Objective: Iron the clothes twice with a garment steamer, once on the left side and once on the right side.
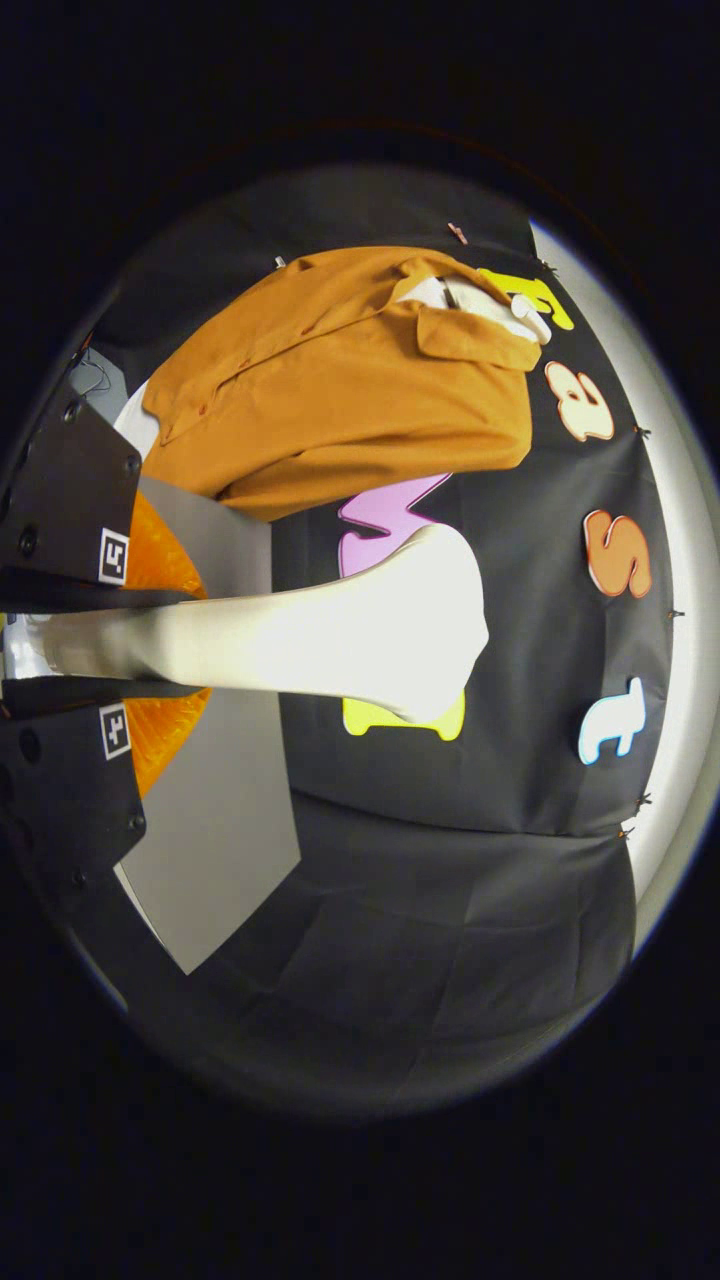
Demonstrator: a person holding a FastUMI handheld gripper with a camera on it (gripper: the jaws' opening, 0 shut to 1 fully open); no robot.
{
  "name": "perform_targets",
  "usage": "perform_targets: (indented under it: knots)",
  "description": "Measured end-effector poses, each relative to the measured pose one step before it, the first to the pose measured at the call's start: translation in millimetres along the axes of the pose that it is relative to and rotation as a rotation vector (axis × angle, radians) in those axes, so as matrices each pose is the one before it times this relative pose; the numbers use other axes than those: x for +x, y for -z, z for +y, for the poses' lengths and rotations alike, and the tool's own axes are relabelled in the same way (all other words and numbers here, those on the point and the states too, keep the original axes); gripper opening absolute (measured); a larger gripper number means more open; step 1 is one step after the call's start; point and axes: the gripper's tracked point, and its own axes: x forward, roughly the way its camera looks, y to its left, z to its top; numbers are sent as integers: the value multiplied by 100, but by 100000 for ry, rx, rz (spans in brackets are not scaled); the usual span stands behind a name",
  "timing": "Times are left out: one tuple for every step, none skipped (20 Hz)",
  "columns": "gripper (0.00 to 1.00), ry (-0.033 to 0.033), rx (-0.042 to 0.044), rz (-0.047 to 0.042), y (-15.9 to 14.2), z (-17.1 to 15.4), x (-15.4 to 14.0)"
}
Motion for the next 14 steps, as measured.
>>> perform_targets:
  knots:
    - [28, -789, -588, -3246, -1046, 1080, -726]
    - [28, -788, -282, -3350, -876, 1008, -859]
    - [28, -751, -367, -3160, -936, 1349, -799]
    - [28, -971, -377, -2831, -838, 1295, -693]
    - [28, -804, -53, -2264, -766, 1317, -554]
    - [28, -972, 64, -2213, -748, 1289, -485]
    - [28, -943, 133, -2080, -659, 1250, -502]
    - [28, -1076, -563, -1709, -635, 1445, -391]
    - [28, -953, -230, -1997, -569, 1453, -203]
    - [28, -545, 83, -1733, -507, 1278, -344]
    - [28, -455, 364, -1408, -606, 1228, -134]
    - [28, -347, 1138, -1737, -374, 1149, -242]
    - [28, -261, 857, -1711, -362, 1196, -185]
    - [28, -340, 642, -1390, -335, 1127, -48]
